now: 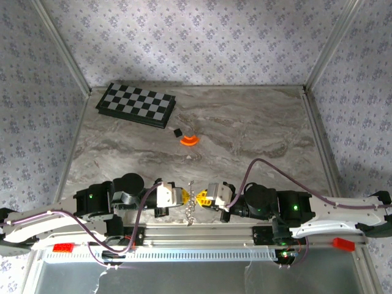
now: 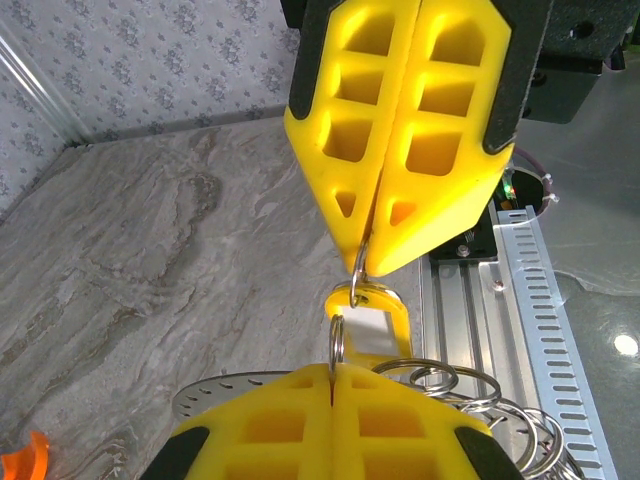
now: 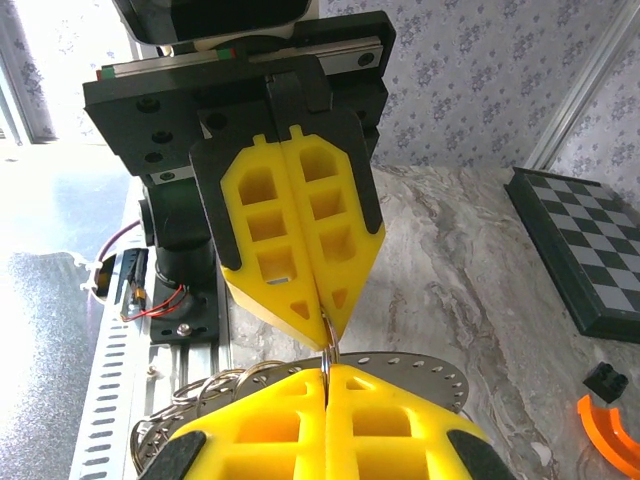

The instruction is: Put the keys on the keyring

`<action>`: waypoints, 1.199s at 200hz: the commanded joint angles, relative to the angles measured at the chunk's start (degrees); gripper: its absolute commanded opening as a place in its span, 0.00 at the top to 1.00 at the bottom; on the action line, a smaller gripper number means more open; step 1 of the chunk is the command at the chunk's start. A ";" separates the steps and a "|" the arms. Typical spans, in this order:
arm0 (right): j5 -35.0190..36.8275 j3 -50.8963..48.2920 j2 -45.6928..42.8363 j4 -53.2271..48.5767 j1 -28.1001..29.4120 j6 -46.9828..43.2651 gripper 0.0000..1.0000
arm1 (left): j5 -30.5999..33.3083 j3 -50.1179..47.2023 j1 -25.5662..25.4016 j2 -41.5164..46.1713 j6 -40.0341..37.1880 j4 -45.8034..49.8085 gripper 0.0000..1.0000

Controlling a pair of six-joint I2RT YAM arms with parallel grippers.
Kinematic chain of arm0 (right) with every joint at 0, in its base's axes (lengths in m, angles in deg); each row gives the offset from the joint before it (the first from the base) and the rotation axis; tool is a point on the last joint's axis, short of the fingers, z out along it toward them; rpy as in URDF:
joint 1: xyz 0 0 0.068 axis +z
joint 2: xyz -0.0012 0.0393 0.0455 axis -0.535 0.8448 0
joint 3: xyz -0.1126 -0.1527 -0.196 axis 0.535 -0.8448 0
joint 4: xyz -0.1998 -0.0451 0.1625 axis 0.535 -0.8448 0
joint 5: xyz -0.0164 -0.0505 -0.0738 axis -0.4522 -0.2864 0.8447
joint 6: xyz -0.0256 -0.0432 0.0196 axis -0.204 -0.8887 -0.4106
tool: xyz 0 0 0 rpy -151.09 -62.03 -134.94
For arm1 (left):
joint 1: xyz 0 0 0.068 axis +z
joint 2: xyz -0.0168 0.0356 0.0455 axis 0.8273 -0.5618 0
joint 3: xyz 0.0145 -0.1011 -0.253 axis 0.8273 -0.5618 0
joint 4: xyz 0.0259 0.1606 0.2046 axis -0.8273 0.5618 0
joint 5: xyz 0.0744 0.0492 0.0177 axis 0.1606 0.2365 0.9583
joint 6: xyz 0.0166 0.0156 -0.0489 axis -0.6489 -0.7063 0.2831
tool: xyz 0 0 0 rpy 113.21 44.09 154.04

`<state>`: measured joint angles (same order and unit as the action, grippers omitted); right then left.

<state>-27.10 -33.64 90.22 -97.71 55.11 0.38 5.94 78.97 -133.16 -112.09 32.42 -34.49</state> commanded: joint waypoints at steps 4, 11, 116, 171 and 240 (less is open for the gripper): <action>-0.69 0.00 0.16 1.18 -0.38 0.58 1.00 | -0.79 1.89 -0.45 0.59 0.40 -1.43 1.00; -0.73 0.00 0.11 1.12 -0.49 0.59 1.00 | -0.79 1.92 -0.44 0.55 0.39 -1.43 1.00; -1.22 -0.08 -0.09 1.75 -1.90 0.42 1.00 | -0.79 1.80 -0.39 0.66 0.27 -1.51 1.00; -2.33 0.07 0.09 1.95 -2.38 0.11 1.00 | -0.79 1.90 -0.37 0.82 0.28 -1.50 1.00; -2.50 0.00 -0.89 0.95 -2.39 0.33 1.00 | -0.81 1.90 -0.44 0.75 0.32 -1.43 1.00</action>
<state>-29.13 -33.71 90.20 -97.19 52.91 0.40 5.94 78.97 -133.16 -112.09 32.42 -34.49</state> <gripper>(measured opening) 0.052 0.047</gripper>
